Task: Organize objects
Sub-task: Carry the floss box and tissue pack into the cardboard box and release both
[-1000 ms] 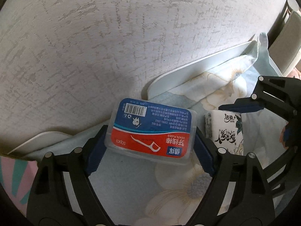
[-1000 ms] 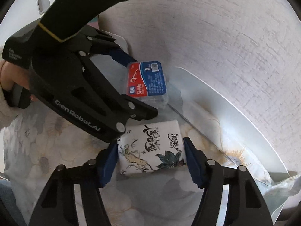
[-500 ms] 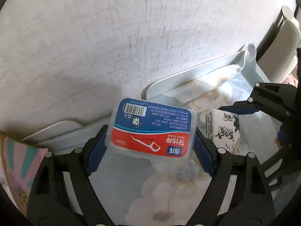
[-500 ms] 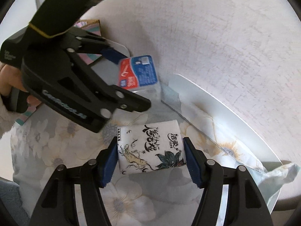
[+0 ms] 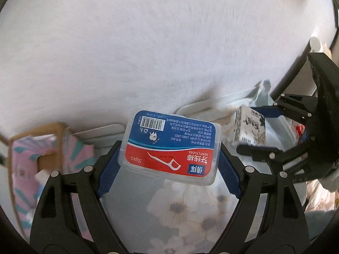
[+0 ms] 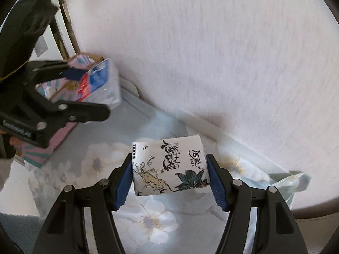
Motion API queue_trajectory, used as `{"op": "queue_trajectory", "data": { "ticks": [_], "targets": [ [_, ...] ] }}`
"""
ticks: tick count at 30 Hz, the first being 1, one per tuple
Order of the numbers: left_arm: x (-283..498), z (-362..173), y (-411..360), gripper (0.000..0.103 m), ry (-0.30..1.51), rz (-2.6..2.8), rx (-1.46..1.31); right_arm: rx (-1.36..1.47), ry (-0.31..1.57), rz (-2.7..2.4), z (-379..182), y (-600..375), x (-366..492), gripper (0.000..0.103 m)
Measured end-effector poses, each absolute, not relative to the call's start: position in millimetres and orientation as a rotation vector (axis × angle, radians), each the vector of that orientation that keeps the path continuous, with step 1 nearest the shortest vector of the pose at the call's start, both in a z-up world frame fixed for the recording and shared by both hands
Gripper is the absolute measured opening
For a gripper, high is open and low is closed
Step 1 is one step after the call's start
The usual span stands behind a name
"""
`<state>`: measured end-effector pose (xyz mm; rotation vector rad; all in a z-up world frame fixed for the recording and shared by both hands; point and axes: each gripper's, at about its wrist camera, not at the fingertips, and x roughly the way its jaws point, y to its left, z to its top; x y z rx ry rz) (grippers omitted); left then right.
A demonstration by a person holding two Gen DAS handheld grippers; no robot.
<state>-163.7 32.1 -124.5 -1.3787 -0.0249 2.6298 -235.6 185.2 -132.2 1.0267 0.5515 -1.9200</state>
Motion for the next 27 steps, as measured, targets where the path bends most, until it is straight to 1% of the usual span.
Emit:
{"op": "queue_trajectory", "data": {
  "ticks": [5,8,14,18,20,23,27],
  "targets": [
    [-132.6,-89.3,7.6,0.083,-0.090,2.719,-1.352,0.982,0.550,-1.919,-96.3,179.1,-226.4,0.061],
    [-116.4,-76.9,-7.0,0.083,-0.129,2.778,-1.353,0.961,0.539,-1.902,-79.0,167.1,-218.4,0.061],
    [-78.7,-61.1,-48.0,0.083,-0.207,2.897,-1.373,0.907,0.519,-1.835,-48.8,118.4,-211.0,0.061],
    [-49.3,-57.4,-78.3,0.083,-0.281,2.973,-1.403,0.867,0.528,-1.779,-33.1,84.3,-189.4,0.061],
    [-33.2,-61.0,-86.9,0.083,-0.322,3.008,-1.423,0.853,0.531,-1.749,-32.5,75.5,-179.8,0.061],
    [-9.8,-63.1,-104.1,0.083,-0.387,3.051,-1.449,0.836,0.539,-1.703,-52.6,41.7,-173.5,0.061],
    [17.9,-69.3,-121.3,0.083,-0.473,3.091,-1.483,0.829,0.548,-1.640,-51.6,2.4,-153.9,0.061]
  ]
}}
